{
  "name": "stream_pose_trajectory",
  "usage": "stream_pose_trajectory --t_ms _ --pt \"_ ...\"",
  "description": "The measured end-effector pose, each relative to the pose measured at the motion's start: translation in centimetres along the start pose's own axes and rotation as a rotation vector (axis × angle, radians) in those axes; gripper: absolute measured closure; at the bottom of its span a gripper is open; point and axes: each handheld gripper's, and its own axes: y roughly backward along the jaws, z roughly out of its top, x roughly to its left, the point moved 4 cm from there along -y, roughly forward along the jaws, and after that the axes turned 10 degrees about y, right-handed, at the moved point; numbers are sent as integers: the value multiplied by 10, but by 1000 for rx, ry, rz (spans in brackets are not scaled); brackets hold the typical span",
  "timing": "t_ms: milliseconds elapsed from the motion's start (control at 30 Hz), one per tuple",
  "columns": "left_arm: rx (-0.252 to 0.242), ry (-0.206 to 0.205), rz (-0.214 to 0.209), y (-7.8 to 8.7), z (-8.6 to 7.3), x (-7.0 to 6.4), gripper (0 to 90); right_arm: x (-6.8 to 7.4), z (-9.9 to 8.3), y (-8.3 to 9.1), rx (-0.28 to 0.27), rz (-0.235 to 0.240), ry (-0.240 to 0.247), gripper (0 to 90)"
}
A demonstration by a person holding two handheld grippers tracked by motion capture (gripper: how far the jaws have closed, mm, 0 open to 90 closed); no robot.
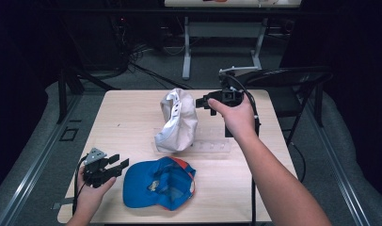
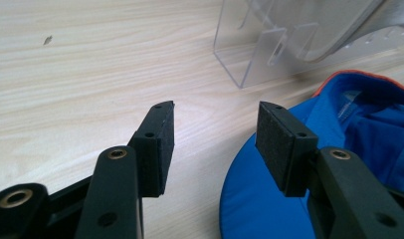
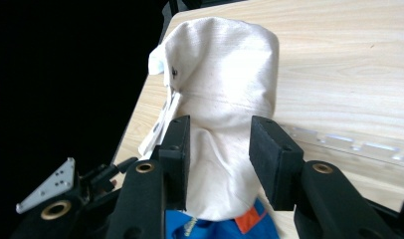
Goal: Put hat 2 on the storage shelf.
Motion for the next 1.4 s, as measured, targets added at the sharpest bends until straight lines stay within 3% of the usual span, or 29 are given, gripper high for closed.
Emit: stream_pose_trajectory --t_ms 233,533,733,1033,1400 --pt "12 -10 -3 2 -1 0 505 -4 -30 15 3 -31 89 548" --pt "21 -24 0 5 -6 1 501 -18 -74 19 -5 -14 88 571" --pt "34 -47 -2 6 -11 3 494 -26 -107 8 24 -28 100 586" --pt "37 -34 -2 1 -13 4 494 -37 -151 -17 56 -32 85 597" --pt "47 -49 6 -3 -15 2 494 -45 -181 -41 104 -29 67 621"
